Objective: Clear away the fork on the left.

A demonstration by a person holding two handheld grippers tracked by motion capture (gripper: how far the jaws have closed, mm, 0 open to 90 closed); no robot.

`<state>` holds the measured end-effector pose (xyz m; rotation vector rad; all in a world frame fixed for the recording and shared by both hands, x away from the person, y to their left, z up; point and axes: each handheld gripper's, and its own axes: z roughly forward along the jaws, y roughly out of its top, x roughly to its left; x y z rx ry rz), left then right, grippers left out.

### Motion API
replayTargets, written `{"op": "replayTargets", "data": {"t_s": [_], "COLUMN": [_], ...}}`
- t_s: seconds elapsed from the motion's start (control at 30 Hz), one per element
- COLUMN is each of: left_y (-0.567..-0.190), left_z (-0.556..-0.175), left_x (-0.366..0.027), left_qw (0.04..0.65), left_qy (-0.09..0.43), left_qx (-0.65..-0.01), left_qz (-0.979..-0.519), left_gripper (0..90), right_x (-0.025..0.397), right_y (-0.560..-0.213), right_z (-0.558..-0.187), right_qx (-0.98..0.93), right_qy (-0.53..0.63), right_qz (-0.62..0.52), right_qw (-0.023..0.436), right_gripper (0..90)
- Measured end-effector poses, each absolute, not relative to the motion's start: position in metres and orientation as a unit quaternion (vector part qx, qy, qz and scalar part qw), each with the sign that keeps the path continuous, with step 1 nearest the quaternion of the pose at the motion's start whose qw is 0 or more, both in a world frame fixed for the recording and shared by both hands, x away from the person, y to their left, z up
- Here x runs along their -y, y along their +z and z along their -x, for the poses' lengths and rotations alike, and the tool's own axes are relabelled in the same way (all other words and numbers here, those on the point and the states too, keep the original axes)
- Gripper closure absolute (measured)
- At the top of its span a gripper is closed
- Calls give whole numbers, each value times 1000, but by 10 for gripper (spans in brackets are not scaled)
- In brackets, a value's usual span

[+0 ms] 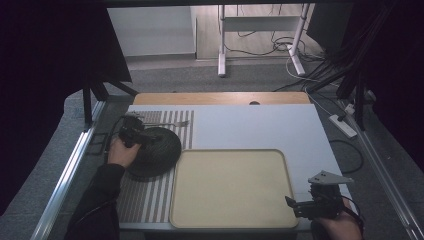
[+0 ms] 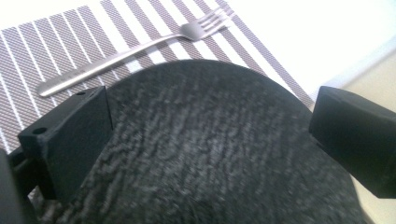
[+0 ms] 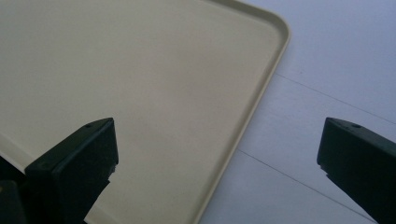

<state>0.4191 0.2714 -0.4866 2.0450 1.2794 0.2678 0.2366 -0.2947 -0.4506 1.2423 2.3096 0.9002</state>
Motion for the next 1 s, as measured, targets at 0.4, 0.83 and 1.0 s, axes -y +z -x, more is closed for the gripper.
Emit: {"op": "replayTargets", "data": {"t_s": [0.4, 0.83, 1.0], "left_y": [-495, -505, -508], "left_z": [-458, -502, -510], "left_x": [-280, -292, -301], "left_qw": [319, 292, 283], "left_qy": [115, 114, 108], "left_qx": [-535, -559, -567], "left_qz": [-774, -768, -766], "left_gripper": [3, 90, 505], "right_x": [294, 294, 294], "right_y": [-451, -451, -451], "right_z": [-237, -238, -238], "right_qx": [-820, -821, -822], "right_qy": [318, 318, 318], "right_qz": [-439, -439, -438], "right_qw": [183, 179, 178], "right_gripper": [0, 0, 0]}}
